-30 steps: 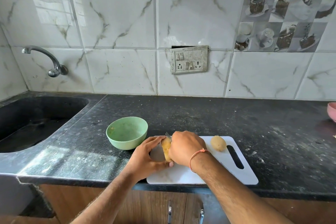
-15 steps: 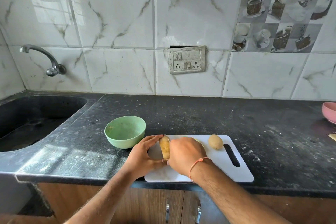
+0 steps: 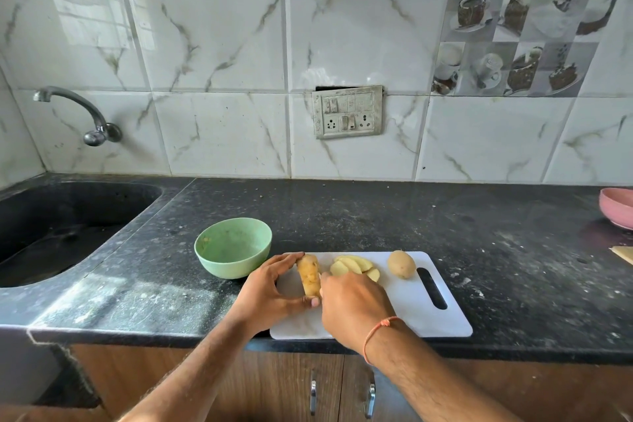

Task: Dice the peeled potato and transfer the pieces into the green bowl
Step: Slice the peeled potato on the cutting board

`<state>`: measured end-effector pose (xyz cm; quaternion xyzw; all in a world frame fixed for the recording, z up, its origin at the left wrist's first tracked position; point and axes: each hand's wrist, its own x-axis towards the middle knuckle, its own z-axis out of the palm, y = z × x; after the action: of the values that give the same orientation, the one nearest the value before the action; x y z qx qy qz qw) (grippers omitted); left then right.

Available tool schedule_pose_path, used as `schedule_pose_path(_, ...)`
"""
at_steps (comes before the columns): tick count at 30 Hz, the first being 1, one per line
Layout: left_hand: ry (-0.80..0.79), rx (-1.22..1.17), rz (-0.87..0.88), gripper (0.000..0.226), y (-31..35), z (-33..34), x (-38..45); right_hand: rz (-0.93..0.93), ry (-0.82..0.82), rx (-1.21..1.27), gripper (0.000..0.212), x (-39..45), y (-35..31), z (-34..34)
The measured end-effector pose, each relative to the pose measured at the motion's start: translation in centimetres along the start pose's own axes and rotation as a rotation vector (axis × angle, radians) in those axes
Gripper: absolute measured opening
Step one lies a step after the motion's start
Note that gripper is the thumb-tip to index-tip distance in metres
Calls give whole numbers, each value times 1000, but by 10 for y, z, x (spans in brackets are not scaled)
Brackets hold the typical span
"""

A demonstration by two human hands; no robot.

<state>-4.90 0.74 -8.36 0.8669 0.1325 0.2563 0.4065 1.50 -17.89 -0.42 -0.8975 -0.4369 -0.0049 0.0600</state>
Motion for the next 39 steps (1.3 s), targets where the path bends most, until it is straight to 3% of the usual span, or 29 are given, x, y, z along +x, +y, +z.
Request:
schedule_pose_path(6,16,2,8,108,3,0,0,-48,54,1,34,-26,8,7)
schedule_pose_path(11,1,6,4,109,5,-2,-2,-21,35,58,31,-15,-4,5)
schedule_pose_path(18,-18,-4,-12,94,4,-3,0,-27,59,27,48,-35,2,23)
schedule_pose_path(25,-7,16,-14,105,4,-4,-1,7,68,18,35,-20,-8,22)
schedule_pose_path(39,-16,12,-33,95,1,-4,1,30,-2,-8,40,-24,-10,24)
